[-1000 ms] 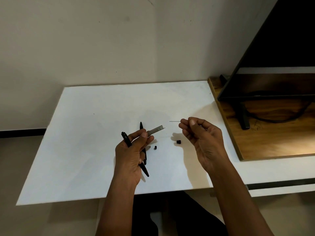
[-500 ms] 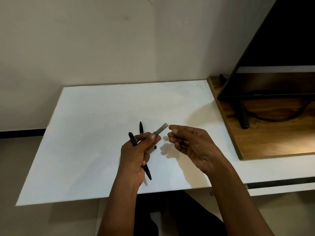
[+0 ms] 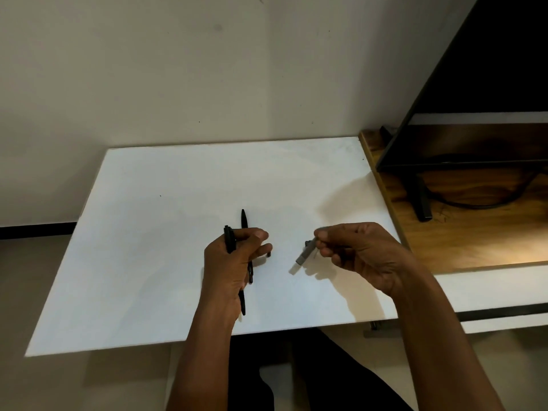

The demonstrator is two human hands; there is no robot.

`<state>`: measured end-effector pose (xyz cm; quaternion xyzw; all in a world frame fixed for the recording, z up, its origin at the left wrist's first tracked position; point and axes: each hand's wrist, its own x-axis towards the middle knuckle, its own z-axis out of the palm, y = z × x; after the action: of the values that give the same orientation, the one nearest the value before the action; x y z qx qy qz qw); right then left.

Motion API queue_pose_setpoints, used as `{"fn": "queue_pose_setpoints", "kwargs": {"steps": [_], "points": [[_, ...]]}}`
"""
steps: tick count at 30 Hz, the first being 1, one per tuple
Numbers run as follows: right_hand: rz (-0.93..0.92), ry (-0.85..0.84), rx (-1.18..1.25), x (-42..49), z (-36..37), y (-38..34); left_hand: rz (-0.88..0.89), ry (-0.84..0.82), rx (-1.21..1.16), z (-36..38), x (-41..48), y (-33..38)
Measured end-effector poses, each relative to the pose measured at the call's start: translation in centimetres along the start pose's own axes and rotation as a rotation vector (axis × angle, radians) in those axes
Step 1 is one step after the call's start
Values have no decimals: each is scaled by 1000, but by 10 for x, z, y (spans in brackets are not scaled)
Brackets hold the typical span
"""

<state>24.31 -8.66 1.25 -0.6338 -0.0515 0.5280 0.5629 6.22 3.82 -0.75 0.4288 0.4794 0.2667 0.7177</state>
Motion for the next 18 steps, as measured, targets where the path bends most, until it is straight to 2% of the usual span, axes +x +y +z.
{"fn": "queue_pose_setpoints", "kwargs": {"steps": [6,12,18], "points": [[0,50,-218,9,17,13,27,34,62,1,0,0],[-47,122,-278,17,33,25,19,20,97,2,2,-2],[-81,158,-216,19,36,26,37,-3,112,2,5,-4]]}}
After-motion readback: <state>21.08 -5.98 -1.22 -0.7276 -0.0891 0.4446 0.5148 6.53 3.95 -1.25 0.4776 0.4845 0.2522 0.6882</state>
